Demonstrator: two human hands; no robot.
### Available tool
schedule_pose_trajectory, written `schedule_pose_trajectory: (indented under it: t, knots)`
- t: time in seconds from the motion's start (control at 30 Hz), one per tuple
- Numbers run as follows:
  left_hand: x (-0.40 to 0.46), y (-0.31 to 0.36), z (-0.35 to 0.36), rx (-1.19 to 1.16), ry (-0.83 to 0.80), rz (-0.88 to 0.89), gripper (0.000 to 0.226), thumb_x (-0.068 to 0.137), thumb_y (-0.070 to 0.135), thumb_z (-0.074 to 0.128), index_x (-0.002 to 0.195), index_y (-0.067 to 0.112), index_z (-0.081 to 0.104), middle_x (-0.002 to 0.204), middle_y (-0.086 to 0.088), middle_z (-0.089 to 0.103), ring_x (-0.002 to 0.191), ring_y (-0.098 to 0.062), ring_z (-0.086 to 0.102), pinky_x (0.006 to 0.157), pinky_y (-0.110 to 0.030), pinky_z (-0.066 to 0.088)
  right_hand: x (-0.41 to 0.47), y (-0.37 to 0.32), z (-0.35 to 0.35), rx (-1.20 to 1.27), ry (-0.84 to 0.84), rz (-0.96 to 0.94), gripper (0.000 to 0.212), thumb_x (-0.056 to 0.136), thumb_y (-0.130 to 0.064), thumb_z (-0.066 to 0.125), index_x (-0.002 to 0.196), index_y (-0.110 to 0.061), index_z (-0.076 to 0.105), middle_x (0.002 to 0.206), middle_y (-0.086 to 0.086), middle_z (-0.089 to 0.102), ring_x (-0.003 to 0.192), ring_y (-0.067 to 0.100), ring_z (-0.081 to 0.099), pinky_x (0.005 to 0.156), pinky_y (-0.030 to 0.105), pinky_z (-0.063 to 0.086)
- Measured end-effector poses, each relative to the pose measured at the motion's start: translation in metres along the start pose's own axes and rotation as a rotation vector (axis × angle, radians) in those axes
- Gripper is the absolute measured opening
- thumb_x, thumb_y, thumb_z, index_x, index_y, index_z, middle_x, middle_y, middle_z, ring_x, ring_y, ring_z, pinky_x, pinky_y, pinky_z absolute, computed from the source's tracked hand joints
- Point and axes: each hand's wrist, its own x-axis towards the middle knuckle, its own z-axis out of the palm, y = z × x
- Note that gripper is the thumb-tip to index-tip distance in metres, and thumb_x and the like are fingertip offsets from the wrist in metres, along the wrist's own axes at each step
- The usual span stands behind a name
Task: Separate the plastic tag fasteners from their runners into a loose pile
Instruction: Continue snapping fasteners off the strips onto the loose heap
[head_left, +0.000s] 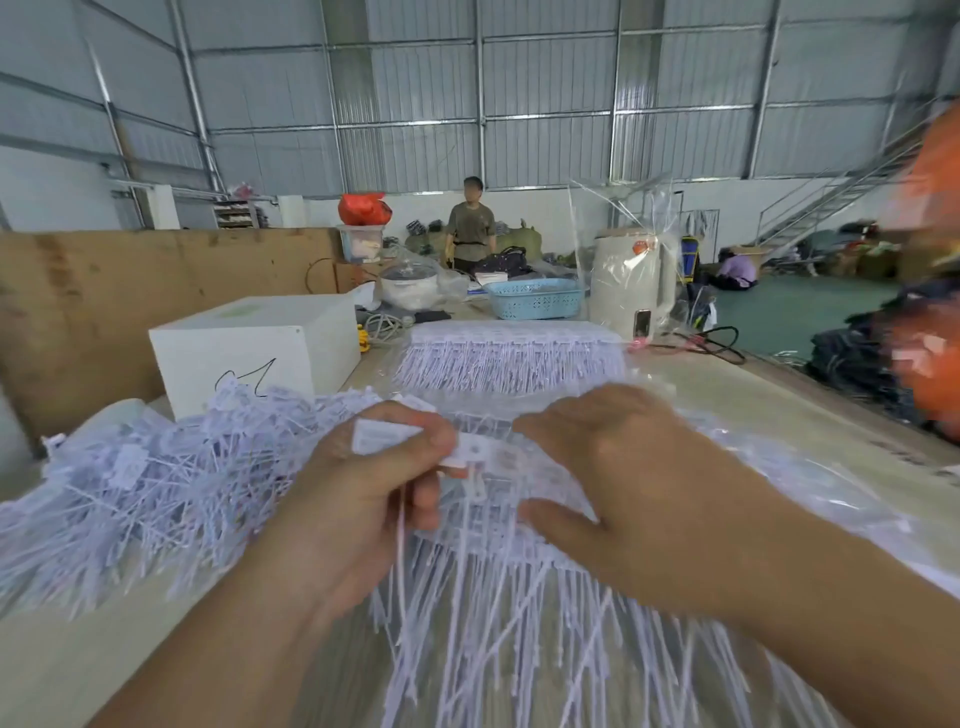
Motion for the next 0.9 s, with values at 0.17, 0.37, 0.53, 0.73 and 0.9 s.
schedule_pose_trajectory:
  t: [0.17,0.37,0.53,0.73,0.9]
  knots:
    - [-0.009,-0.003,0.009,0.122,-0.191,0.08,0.004,0.066,0.014,0.072,0.064,0.014,0.07,0.046,-0.014,0.053,0.033,-0.016,0.047,0.038,-0.02,0.041,0.0,-0.003,0.025,0.915,-0.126,0.005,0.01,0.099,-0.035,0.056,0.099,-0.028,0.062,0.086,-0.003,0.067,0.076,0.028,0.062,0.069,0.048,0.05]
    - [-0.005,-0.003,-0.006,0.559,-0.245,0.024,0.035,0.076,0.047,0.073,0.065,0.016,0.063,0.051,-0.002,0.059,0.046,-0.019,0.045,0.043,-0.02,0.037,-0.01,0.007,0.035,1.068,-0.263,0.028,0.01,0.09,-0.026,0.064,0.089,-0.016,0.065,0.06,-0.007,0.042,0.054,0.011,0.037,0.054,0.025,0.031]
    - [-0.009,-0.007,0.002,0.555,-0.229,-0.075,0.037,0.074,0.051,0.075,0.062,0.019,0.061,0.047,0.002,0.053,0.038,-0.012,0.038,0.038,-0.016,0.03,-0.015,0.011,0.035,1.235,-0.263,0.162,0.035,0.086,-0.036,0.057,0.083,-0.001,0.059,0.053,-0.008,0.04,0.05,0.014,0.034,0.05,0.025,0.029]
    - [-0.011,-0.017,0.02,0.202,0.05,-0.017,0.028,0.066,0.043,0.068,0.063,0.016,0.06,0.046,0.001,0.043,0.036,-0.01,0.033,0.037,-0.016,0.027,-0.005,0.008,0.03,0.854,-0.021,0.131,0.023,0.097,-0.031,0.057,0.08,-0.016,0.063,0.047,-0.008,0.039,0.041,0.007,0.033,0.045,0.023,0.028]
    - [-0.015,-0.016,0.032,-0.031,0.211,0.007,0.031,0.083,0.031,0.064,0.061,0.012,0.054,0.046,-0.001,0.038,0.036,-0.011,0.031,0.035,-0.02,0.028,0.006,0.001,0.035,0.605,0.156,0.092,0.02,0.097,-0.034,0.054,0.083,-0.021,0.059,0.052,-0.006,0.046,0.048,0.011,0.044,0.049,0.034,0.036]
